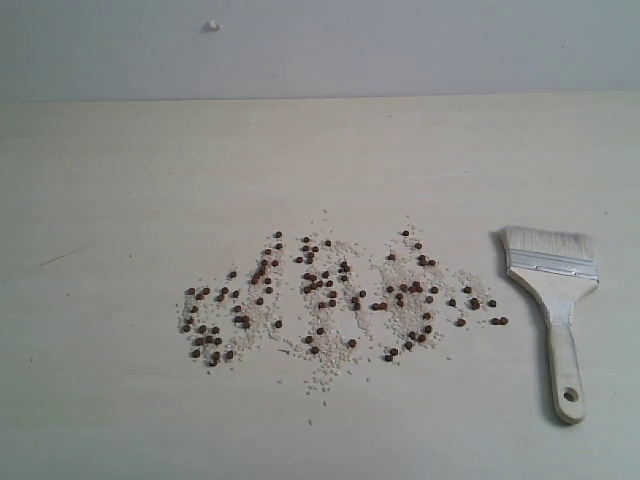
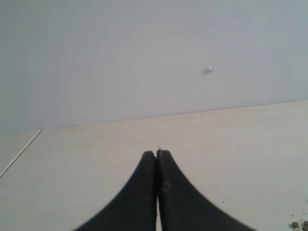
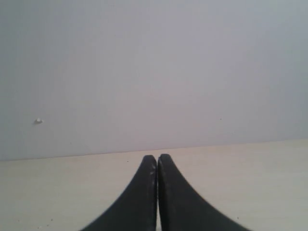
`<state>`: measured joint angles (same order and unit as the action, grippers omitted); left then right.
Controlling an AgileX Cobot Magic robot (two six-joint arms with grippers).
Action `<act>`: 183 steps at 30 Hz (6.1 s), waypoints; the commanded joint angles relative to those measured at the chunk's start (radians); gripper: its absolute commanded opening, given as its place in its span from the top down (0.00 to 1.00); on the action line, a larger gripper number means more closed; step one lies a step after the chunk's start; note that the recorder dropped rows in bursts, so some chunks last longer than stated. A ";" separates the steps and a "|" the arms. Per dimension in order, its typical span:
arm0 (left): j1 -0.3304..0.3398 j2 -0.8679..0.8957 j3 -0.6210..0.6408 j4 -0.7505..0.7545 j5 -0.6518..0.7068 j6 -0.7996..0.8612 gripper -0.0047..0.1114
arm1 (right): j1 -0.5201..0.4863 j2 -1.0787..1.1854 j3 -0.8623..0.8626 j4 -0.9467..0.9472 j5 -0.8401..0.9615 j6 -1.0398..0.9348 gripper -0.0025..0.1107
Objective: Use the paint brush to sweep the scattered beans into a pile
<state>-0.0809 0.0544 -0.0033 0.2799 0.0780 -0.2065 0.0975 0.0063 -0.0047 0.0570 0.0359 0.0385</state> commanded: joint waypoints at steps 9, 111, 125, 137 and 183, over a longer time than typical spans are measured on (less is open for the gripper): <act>0.002 -0.001 0.003 0.001 -0.002 -0.009 0.96 | -0.004 -0.006 0.005 0.046 -0.052 -0.008 0.98; 0.002 -0.001 0.003 0.001 -0.002 -0.009 0.96 | -0.004 1.581 -0.720 -0.004 0.513 0.200 0.56; 0.002 -0.001 0.003 0.001 -0.002 -0.009 0.96 | -0.004 1.242 -0.441 -0.001 -0.273 0.159 0.60; 0.002 -0.001 0.003 0.001 -0.002 -0.009 0.96 | -0.004 0.865 -0.221 -0.031 -0.469 0.376 0.60; 0.002 -0.001 0.003 0.001 -0.002 -0.009 0.96 | -0.004 1.257 -0.749 0.101 0.844 0.154 0.52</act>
<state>-0.0809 0.0544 -0.0033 0.2799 0.0780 -0.2065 0.0975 1.2237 -0.7439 0.0674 0.8826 0.2449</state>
